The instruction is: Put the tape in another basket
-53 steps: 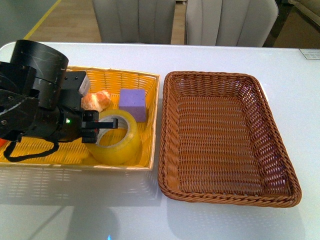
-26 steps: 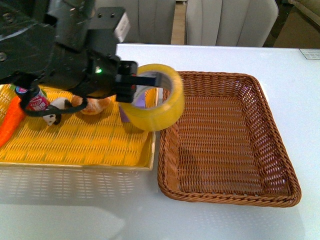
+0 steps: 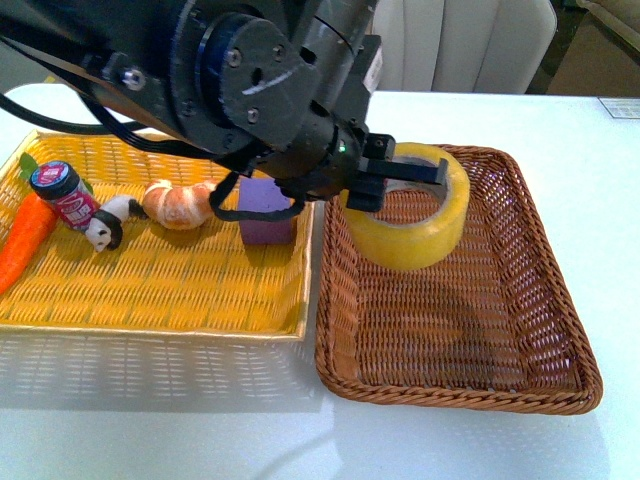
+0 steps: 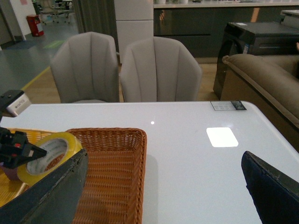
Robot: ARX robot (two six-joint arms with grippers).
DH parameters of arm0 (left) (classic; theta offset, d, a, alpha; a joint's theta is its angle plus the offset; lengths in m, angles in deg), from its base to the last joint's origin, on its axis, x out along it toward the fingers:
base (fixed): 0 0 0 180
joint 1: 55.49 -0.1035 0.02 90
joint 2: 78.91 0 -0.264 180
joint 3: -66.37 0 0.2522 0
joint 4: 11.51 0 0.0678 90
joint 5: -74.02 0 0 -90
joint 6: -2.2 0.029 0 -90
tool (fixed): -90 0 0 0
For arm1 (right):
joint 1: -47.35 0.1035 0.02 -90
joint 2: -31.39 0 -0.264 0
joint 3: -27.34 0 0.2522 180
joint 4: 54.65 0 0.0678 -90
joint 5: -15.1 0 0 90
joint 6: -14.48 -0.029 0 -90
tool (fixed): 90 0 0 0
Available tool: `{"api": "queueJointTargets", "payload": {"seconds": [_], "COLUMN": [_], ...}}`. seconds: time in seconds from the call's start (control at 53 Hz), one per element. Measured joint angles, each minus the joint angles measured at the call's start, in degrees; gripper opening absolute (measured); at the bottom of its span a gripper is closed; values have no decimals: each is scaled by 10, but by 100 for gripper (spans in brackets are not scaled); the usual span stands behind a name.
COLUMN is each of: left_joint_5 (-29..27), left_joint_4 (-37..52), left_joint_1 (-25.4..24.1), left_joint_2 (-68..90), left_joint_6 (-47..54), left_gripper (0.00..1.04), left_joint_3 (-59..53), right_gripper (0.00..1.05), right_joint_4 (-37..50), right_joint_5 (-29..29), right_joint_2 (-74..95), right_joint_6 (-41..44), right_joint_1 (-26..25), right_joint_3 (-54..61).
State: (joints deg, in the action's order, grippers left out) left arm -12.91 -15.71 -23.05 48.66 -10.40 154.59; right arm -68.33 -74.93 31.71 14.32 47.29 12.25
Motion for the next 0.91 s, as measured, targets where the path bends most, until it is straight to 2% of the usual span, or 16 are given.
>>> {"api": "queueJointTargets", "payload": {"seconds": [0.321, 0.528, 0.774, 0.906], "left_joint_5": [0, -7, 0, 9], "left_joint_4": [-29, -27, 32, 120], "left_joint_1": [37, 34, 12, -28], "left_joint_2": [50, 63, 29, -74], "left_joint_6": [-21, -43, -64, -93], "left_gripper": [16, 58, 97, 96], "left_joint_3": [64, 79, 6, -115], "right_gripper": [96, 96, 96, 96], "right_joint_4": [0, 0, 0, 0], "right_joint_5": [0, 0, 0, 0], "right_joint_2": [0, 0, 0, 0], "right_joint_6": [0, 0, 0, 0], "right_joint_1": [0, 0, 0, 0], "right_joint_3": [0, 0, 0, 0]}}
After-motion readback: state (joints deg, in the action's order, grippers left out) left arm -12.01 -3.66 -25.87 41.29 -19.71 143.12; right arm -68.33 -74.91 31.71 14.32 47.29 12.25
